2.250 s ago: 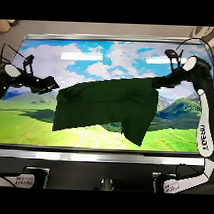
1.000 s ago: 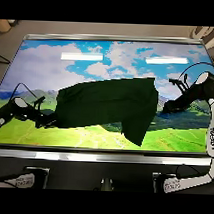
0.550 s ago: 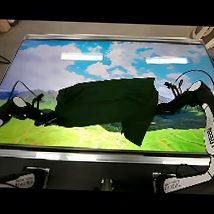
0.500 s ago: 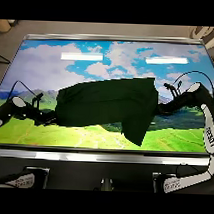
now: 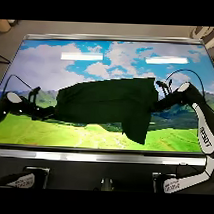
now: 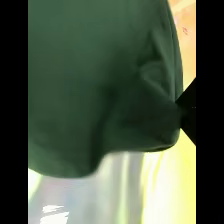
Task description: Fold the shirts.
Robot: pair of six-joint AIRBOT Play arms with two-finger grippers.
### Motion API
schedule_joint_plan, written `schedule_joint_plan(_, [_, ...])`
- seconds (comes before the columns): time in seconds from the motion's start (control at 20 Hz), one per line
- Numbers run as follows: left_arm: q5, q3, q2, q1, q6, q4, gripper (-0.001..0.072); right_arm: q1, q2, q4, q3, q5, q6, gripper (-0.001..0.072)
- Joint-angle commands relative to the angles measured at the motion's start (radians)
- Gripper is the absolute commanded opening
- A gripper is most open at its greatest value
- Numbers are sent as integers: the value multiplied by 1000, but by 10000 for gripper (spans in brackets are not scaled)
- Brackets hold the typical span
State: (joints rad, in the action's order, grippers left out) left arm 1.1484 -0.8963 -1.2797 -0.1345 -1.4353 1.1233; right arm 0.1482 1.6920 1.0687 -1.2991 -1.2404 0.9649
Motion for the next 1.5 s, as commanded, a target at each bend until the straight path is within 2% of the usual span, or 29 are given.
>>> schedule_joint_plan(0.0, [21, -161, 101, 3, 15, 106, 27, 2, -116, -23, -91, 37, -108, 21])
schedule_joint_plan(0.1, [17, -364, 222, 3, -2, 167, 27, 13, -279, -36, -236, 57, -199, 21])
schedule_joint_plan(0.2, [-52, -616, 343, 3, -5, 171, 28, 22, -477, 25, -388, 161, -252, 23])
schedule_joint_plan(0.3, [-237, -827, 444, 3, -2, 171, 28, 21, -679, 103, -499, 301, -253, 24])
schedule_joint_plan(0.4, [-404, -932, 525, 6, -1, 147, 28, 21, -861, 127, -523, 412, -252, 24])
schedule_joint_plan(0.5, [-418, -954, 584, 10, -1, 126, 28, 21, -974, 145, -523, 427, -238, 24])
schedule_joint_plan(0.6, [-351, -954, 609, 10, -3, 127, 28, 21, -1019, 185, -523, 425, -167, 24])
schedule_joint_plan(0.75, [-325, -954, 597, 10, -3, 126, 28, 21, -1009, 218, -523, 394, -141, 24])
schedule_joint_plan(0.9, [-256, -954, 558, 10, 0, 127, 28, 21, -962, 219, -523, 270, -138, 24])
schedule_joint_plan(1.0, [-130, -954, 506, 10, 0, 127, 28, 21, -904, 238, -523, 158, -139, 24])
schedule_joint_plan(1.2, [167, -886, 306, 10, -4, 179, 28, 21, -650, 330, -520, -206, -140, 23])
schedule_joint_plan(1.3, [182, -780, 201, 11, -3, 179, 27, 16, -491, 287, -480, -255, -138, 23])
schedule_joint_plan(1.45, [116, -637, 19, 20, 1, 180, 27, -49, -264, 296, -401, -210, -97, 23])
